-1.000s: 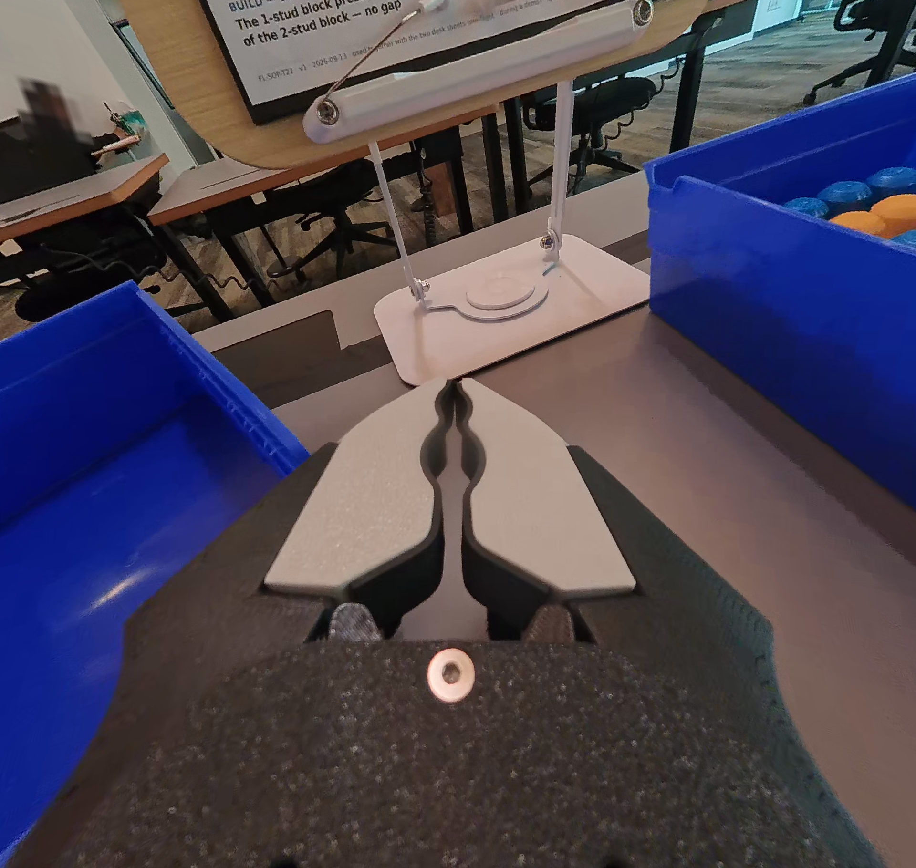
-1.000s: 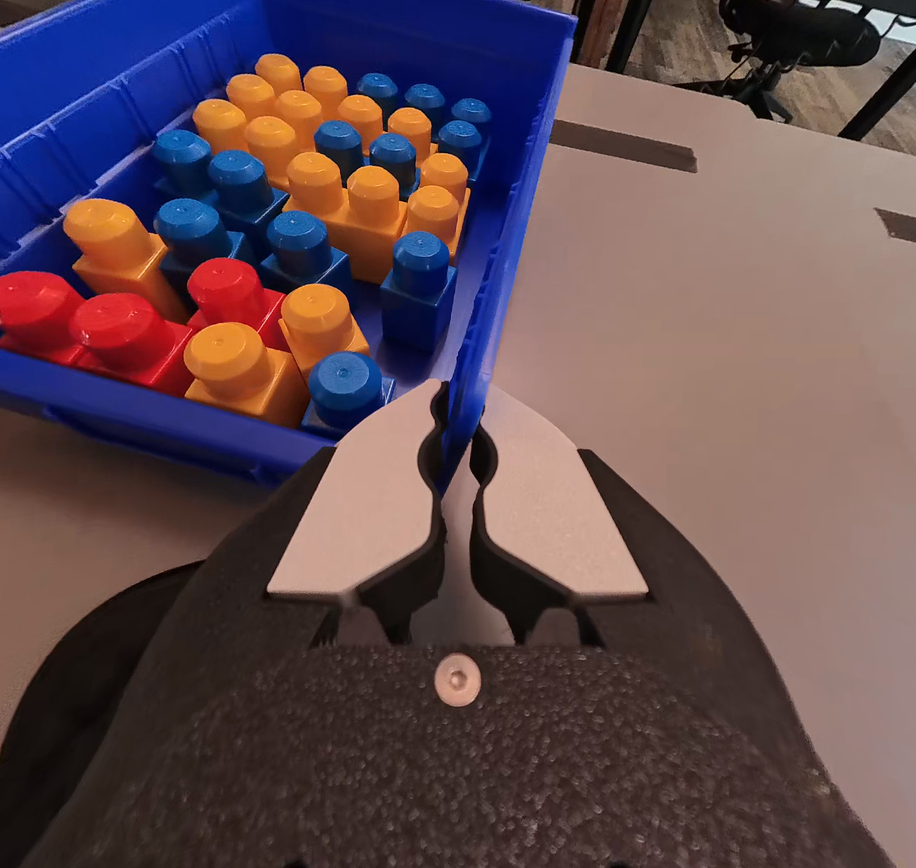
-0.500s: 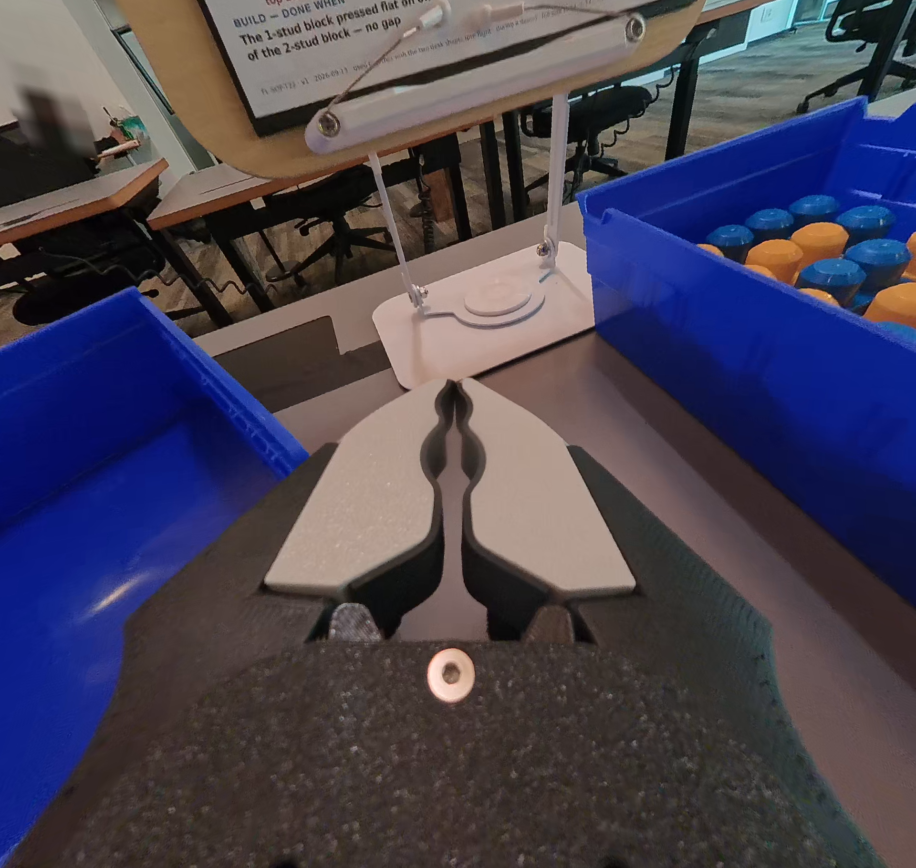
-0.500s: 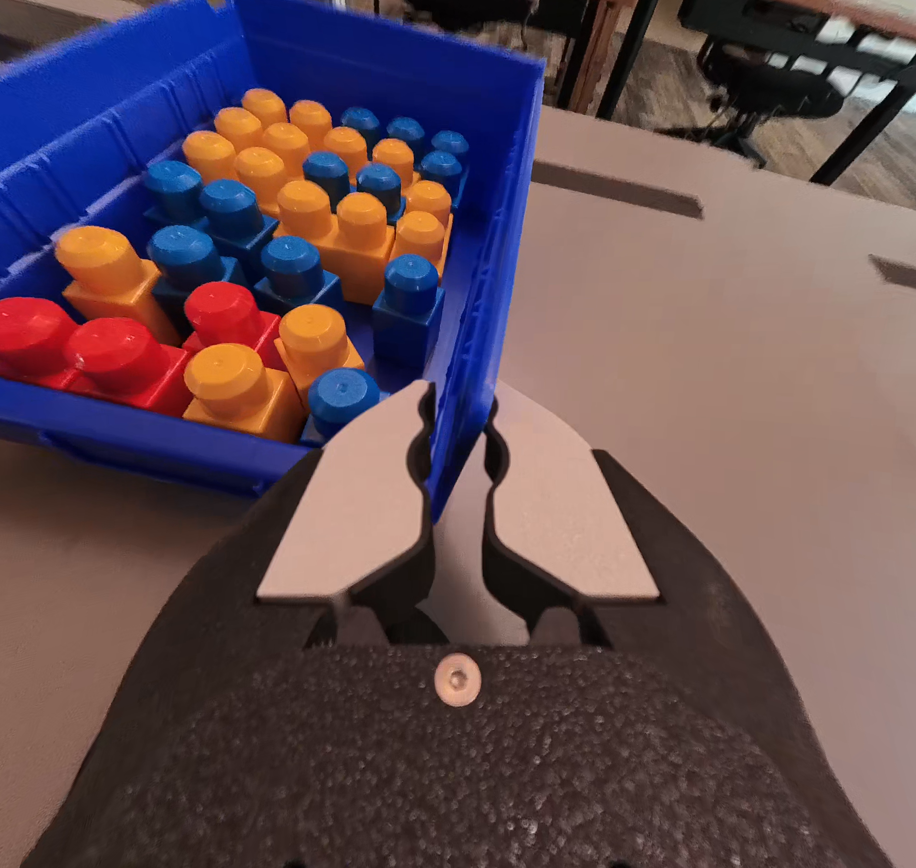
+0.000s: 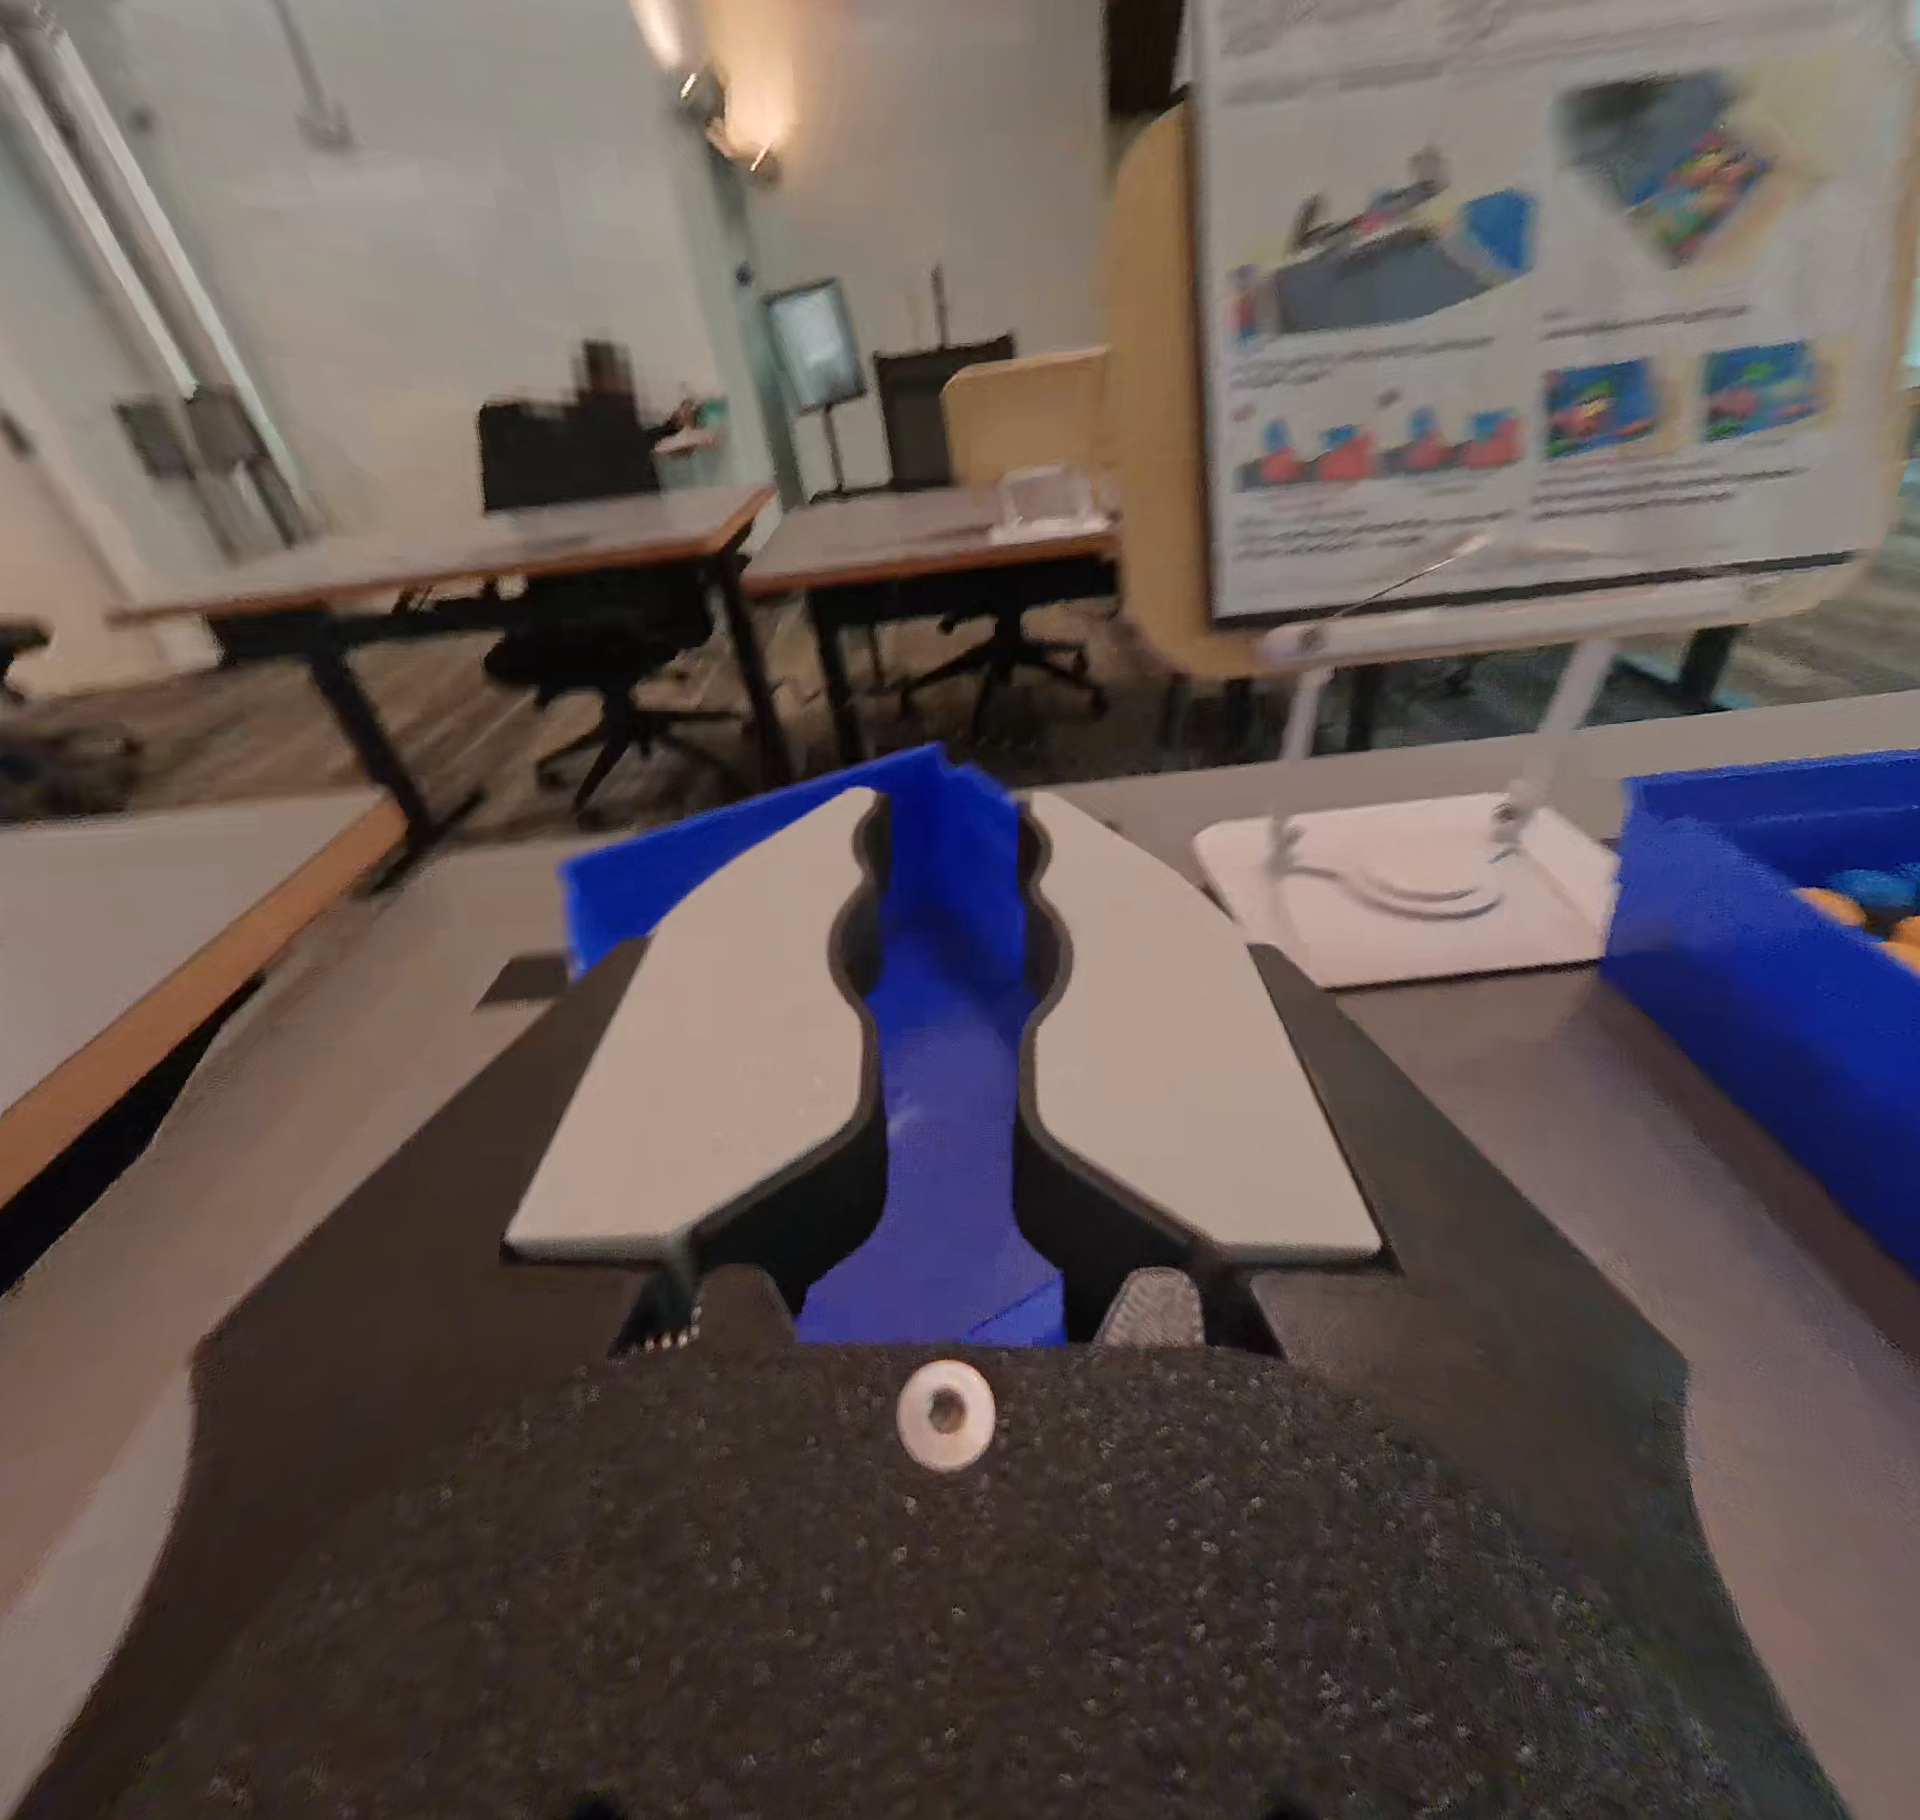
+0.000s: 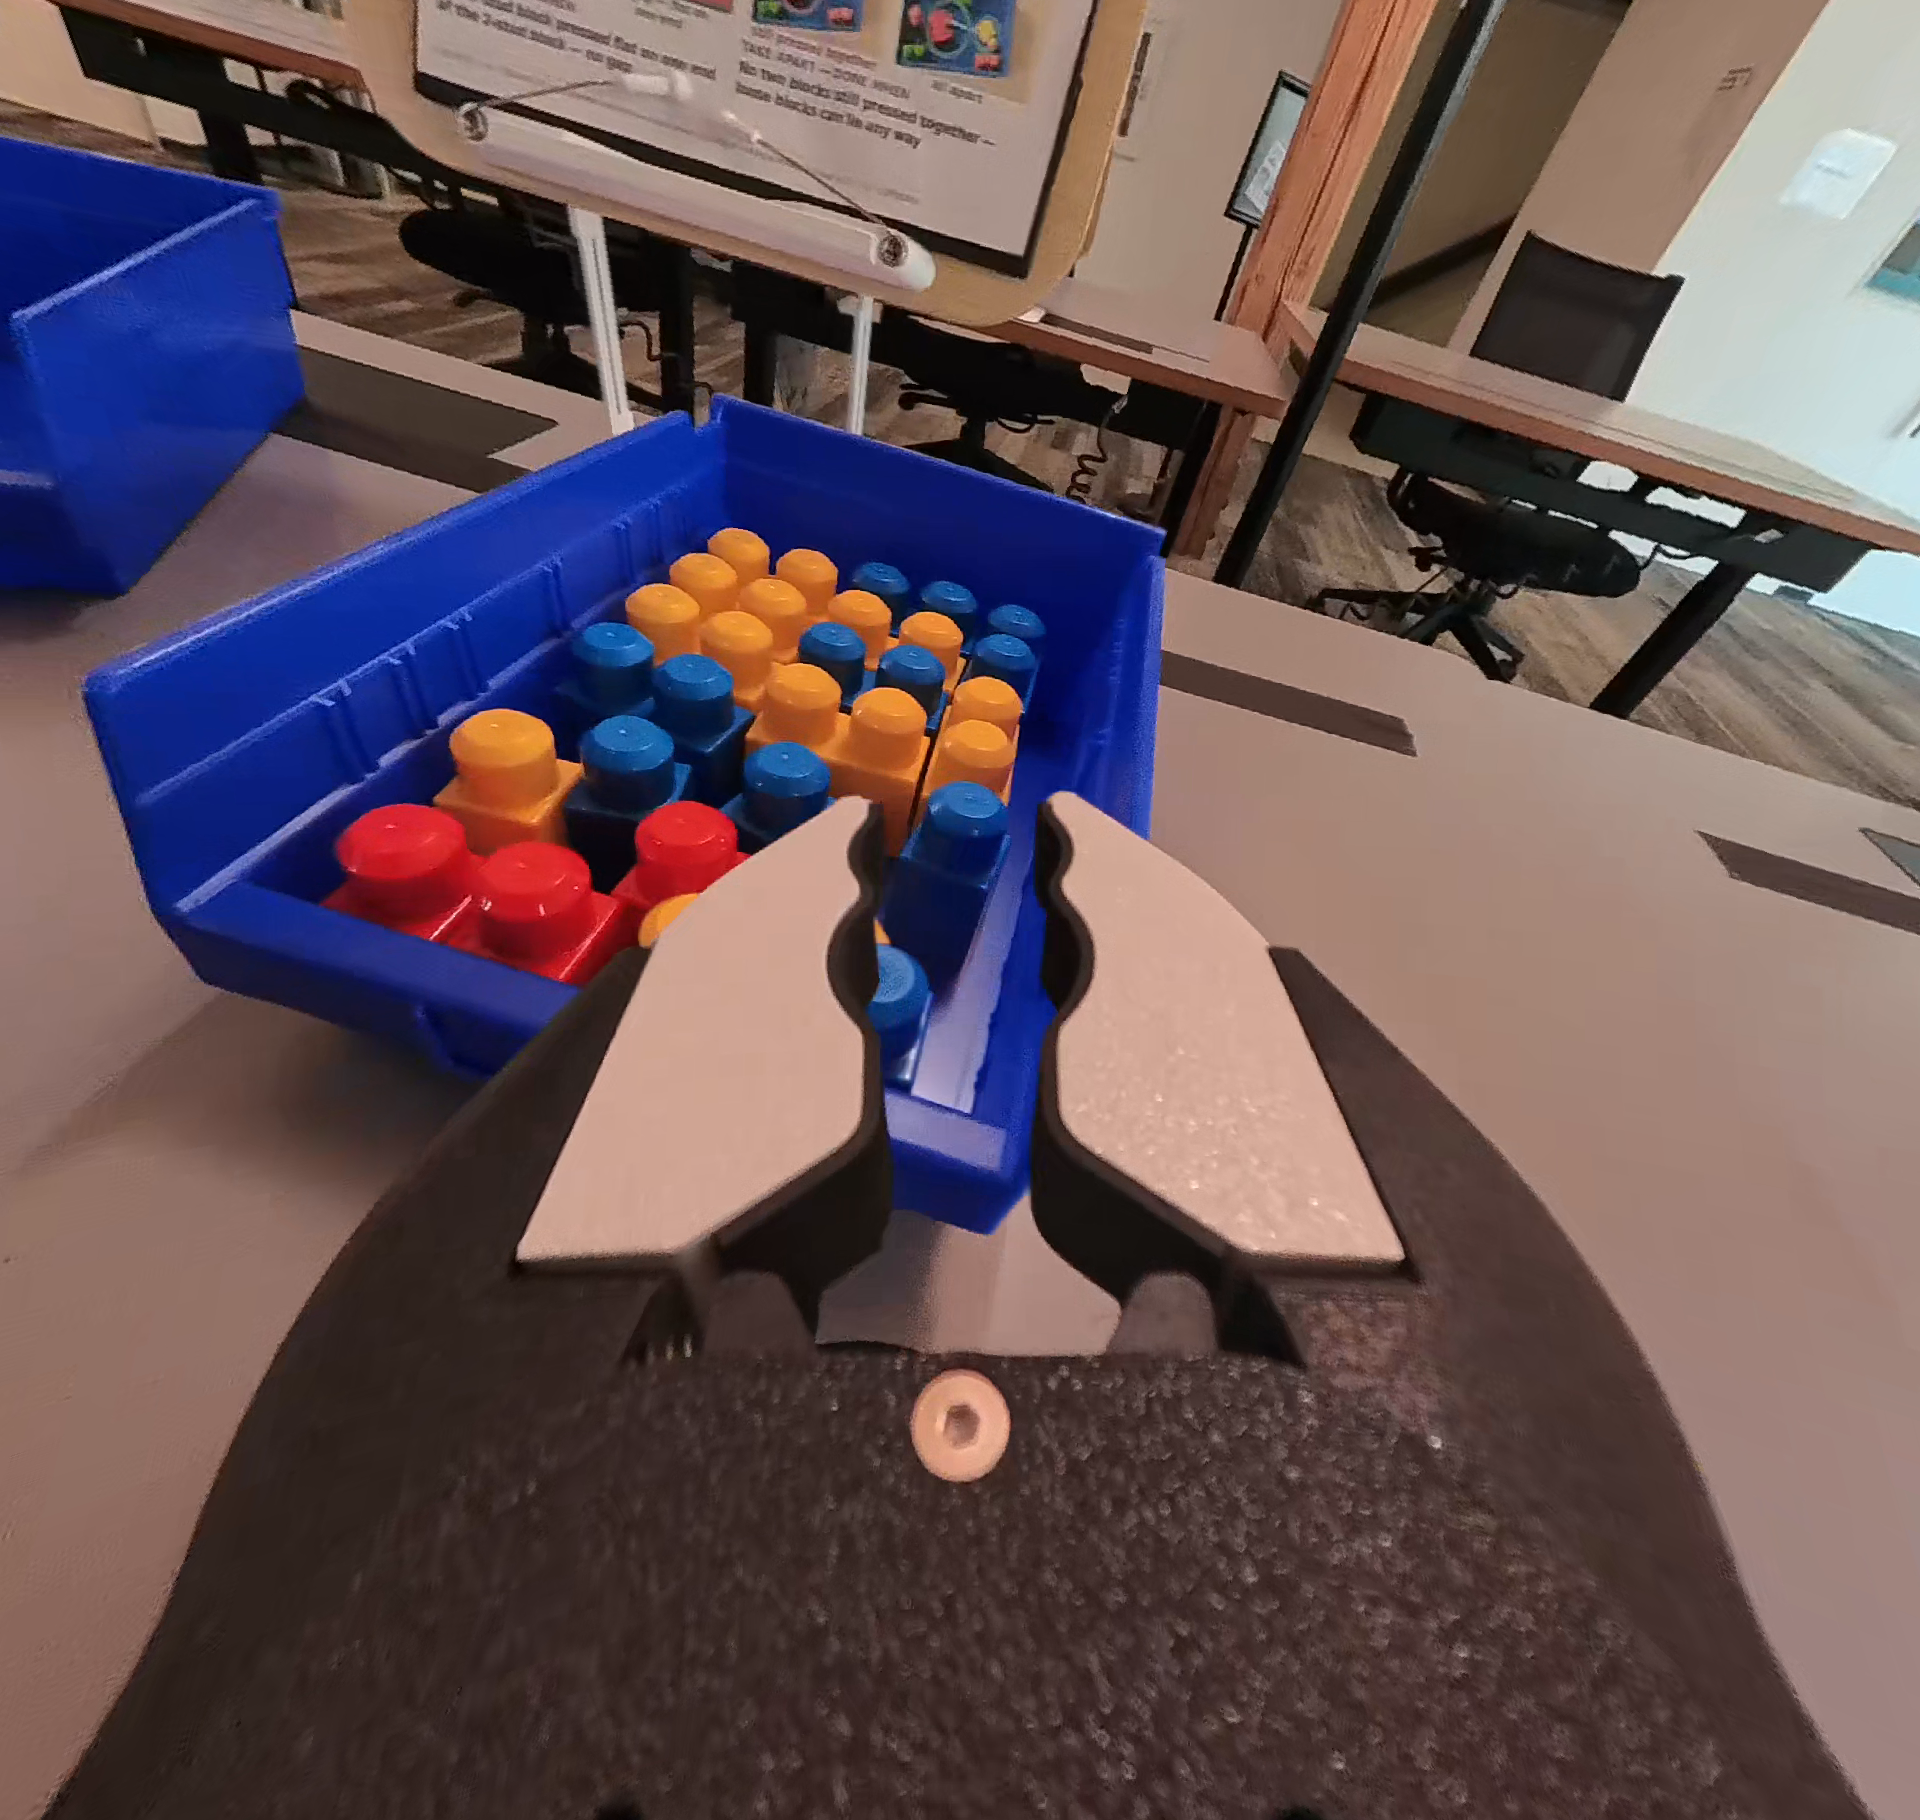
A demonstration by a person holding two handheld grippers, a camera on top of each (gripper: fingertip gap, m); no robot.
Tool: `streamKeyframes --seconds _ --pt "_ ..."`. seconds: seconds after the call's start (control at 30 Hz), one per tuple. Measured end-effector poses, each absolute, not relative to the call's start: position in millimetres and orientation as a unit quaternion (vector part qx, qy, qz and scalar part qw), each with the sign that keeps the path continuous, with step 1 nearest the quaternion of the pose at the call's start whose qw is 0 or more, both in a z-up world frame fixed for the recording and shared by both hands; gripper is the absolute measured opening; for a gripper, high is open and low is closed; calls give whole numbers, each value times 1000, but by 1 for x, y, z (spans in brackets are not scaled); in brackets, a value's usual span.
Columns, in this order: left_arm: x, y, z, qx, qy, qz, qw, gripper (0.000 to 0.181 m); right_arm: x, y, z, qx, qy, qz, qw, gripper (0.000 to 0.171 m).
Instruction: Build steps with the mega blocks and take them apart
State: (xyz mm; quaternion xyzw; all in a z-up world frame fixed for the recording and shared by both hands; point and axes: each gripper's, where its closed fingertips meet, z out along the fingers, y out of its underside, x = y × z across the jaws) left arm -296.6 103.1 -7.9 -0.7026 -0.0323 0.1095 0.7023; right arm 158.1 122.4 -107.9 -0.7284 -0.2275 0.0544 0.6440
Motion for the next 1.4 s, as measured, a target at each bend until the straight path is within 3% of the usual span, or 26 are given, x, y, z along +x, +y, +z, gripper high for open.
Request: streamKeyframes --seconds 0.17,0.33,0.47,0.6,1.4 --pt "-368 82 -76 -772 -112 122 614 61 156 123 -113 -727 -227 63 645 26" --pt "-385 85 -154 -844 -136 99 509 68 159 124 -117 -730 -218 84 642 25" --pt "-383 93 -182 -866 -136 72 476 50 159 124 -121 -732 -216 100 639 23" --pt "-391 90 -182 -858 -164 51 484 15 159 123 -120 -729 -213 113 640 22" --pt "-303 27 -182 -873 -58 46 481 5 136 109 -115 -700 -271 92 655 21"
